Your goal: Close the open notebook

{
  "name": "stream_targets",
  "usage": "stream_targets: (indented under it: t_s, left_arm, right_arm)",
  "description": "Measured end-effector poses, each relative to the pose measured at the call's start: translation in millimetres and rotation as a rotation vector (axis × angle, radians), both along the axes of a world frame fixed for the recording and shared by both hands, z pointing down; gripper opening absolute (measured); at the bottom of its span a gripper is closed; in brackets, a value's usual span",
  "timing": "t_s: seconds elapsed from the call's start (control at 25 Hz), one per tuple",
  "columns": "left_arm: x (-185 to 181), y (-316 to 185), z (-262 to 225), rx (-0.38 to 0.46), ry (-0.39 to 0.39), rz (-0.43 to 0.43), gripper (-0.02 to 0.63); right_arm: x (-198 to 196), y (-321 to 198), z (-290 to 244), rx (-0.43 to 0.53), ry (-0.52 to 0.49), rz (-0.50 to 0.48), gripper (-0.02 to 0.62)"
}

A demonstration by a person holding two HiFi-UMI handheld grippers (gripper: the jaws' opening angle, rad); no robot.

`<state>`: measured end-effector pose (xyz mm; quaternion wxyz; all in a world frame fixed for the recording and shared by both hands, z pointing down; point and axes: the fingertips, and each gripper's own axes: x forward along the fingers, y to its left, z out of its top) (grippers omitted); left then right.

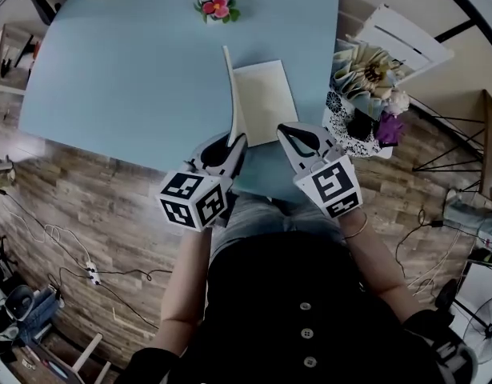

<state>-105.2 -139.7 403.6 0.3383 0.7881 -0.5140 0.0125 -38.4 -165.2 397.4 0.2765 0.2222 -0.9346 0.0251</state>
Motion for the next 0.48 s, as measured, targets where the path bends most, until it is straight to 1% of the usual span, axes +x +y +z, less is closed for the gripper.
stream_targets:
  t_s: [0.16, 0.36, 0.48]
  left_arm:
    - [13, -8, 1, -0.016, -0.020, 0.018, 0.064]
    - [27, -15, 2, -0.028, -0.039, 0.034, 0.063]
    - [32, -19, 4, -0.039, -0.039, 0.033, 0.064]
  right_arm:
    - [8, -9, -5, -0.009, -0.024, 0.011, 0.005]
    - [15, -7, -2, -0.008, -0.013, -0.049, 0.005]
    - [21, -9, 3, -0.031, -0.019, -0.044, 0.005]
